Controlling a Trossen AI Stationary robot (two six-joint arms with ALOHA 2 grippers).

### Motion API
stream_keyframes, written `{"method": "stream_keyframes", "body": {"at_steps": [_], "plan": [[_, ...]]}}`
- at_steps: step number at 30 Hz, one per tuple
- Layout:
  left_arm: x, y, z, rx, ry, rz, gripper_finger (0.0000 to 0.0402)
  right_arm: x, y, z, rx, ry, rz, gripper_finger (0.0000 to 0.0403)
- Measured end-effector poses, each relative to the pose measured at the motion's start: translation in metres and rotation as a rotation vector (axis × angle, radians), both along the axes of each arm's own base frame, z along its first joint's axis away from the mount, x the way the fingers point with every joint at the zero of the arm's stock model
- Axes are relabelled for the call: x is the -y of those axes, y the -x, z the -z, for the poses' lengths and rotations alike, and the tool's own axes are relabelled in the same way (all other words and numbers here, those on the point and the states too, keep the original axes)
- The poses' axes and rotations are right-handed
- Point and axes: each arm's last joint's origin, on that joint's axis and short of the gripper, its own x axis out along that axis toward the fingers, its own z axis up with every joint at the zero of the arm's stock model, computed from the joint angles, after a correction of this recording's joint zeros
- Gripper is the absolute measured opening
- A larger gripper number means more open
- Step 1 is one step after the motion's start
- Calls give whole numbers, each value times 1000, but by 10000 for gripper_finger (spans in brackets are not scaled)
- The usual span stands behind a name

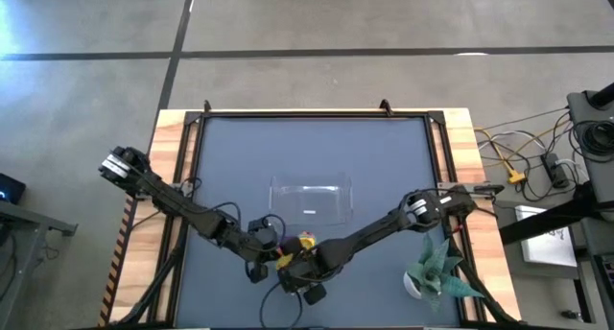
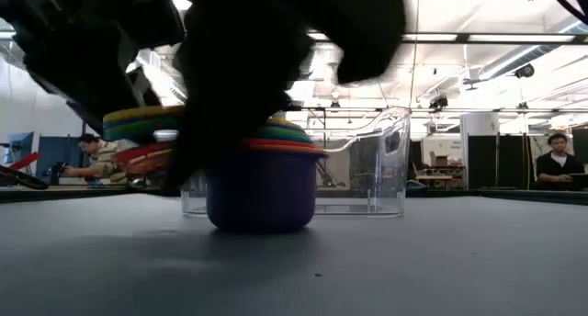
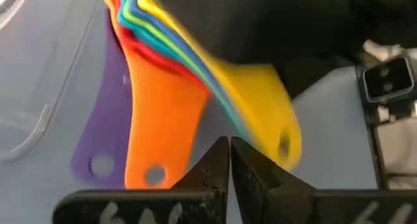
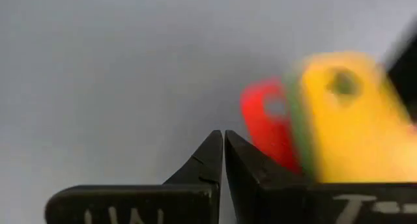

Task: Nest measuring cups in basket
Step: Adjust the nested measuring cups

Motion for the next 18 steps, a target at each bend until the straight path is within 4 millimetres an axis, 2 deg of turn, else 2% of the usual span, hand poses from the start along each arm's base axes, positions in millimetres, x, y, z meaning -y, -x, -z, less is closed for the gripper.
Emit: {"method": "stream_keyframes", "body": {"at_steps": [4, 12, 18], "plan": [[3, 0, -8, 15, -3, 19, 0, 2, 2, -5, 8, 7, 29, 8], [-4, 11, -18, 6, -60, -15, 0, 3, 6, -14, 27, 11, 37, 8], [-17, 24, -11, -29, -128, -80, 0, 1, 8, -18, 51, 18, 38, 8]]}}
